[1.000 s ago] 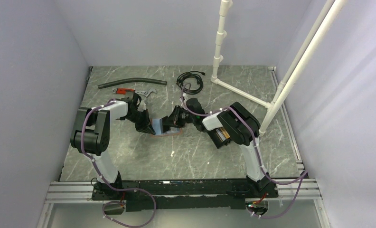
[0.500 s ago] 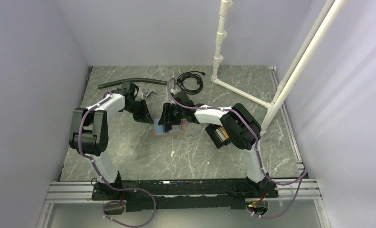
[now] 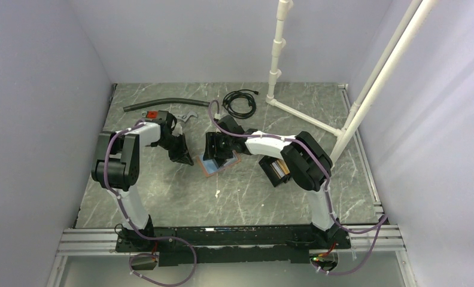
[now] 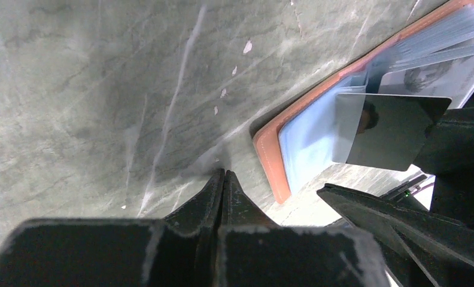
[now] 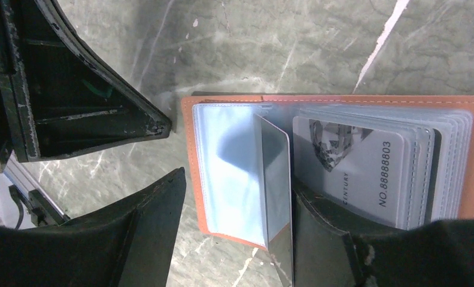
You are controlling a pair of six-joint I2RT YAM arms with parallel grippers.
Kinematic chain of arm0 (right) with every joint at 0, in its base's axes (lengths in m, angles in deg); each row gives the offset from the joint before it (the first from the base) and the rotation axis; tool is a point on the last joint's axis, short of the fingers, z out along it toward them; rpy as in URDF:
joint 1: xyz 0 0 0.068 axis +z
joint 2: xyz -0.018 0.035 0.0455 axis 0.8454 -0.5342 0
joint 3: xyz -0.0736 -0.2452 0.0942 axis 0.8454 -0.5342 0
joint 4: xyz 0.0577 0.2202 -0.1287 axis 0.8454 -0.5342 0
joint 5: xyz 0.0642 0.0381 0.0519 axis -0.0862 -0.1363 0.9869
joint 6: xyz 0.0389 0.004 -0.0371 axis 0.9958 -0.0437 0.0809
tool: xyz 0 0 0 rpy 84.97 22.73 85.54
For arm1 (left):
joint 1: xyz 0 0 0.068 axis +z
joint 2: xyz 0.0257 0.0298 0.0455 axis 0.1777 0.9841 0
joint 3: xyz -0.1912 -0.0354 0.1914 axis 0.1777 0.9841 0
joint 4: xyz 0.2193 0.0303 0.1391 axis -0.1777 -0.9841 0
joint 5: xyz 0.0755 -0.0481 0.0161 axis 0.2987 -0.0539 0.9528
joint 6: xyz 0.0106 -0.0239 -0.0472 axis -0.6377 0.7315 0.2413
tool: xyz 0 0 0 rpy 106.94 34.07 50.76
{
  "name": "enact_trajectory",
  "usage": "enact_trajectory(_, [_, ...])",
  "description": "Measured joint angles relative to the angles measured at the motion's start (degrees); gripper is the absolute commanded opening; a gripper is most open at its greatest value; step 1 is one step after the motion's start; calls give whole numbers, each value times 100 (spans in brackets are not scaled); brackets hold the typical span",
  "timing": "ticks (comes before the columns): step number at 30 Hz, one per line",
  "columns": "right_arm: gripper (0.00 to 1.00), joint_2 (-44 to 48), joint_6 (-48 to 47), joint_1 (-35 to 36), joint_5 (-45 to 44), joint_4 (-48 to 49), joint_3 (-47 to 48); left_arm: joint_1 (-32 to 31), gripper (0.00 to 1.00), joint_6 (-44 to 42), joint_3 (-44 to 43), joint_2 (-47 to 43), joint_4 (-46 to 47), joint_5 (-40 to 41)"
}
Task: Put the credit cards into the card holder
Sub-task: Insert the credit card into the card holder.
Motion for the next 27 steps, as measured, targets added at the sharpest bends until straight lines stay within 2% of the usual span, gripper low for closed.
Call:
enact_trajectory(5, [65,48,-103,0,-35,-125,-2,0,25,-72,107,-125,162,-55])
enact_trajectory(7, [65,61,-136,0,-37,-153,-2,0,26,-90,308,-426,365,-184])
enact_trajectory(10, [65,70,-197,-11,-31,-195,-2,-20,20,-55,551,-925,761,-553])
enact_trajectory(13, [65,92,-262,-24,-31,-264,-2,-87,12,50,577,-999,1198,-942])
enact_trajectory(19, [65,173,-367,-85,-33,-374,-74,-258,5,247,577,-232,1672,-1397])
enact_trajectory(27, [64,184,-522,-111,7,-442,-76,-481,0,256,361,221,1311,-1287])
